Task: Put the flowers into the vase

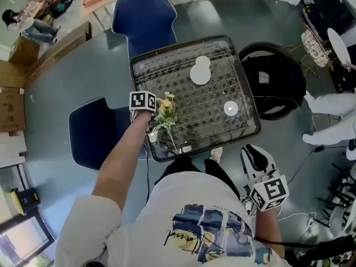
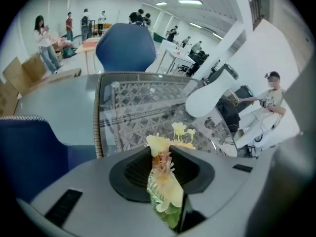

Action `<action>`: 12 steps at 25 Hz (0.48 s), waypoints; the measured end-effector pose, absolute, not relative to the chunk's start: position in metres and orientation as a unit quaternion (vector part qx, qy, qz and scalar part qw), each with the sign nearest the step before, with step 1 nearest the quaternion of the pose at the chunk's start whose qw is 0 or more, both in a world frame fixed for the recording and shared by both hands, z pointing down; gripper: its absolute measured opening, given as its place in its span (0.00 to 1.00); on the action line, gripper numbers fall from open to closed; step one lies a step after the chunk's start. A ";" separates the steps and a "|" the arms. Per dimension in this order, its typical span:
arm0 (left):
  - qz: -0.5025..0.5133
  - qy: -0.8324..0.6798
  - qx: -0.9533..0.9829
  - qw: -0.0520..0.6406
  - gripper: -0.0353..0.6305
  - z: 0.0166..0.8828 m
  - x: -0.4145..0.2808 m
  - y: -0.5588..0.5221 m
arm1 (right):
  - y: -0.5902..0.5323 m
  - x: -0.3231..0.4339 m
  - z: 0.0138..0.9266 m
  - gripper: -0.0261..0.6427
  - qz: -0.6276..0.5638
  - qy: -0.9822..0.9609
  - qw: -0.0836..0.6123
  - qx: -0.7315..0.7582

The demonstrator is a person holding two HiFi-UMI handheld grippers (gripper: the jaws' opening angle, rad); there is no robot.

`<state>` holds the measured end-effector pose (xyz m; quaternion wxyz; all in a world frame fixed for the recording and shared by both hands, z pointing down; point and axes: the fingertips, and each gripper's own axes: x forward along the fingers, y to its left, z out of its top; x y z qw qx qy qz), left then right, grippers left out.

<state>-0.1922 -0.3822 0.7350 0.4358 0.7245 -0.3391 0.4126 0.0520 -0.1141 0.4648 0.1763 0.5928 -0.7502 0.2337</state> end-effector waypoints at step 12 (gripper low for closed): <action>0.310 -0.330 0.865 0.218 0.22 0.548 -0.155 -0.432 | -0.114 0.054 0.457 0.13 0.219 -0.745 0.164 0.608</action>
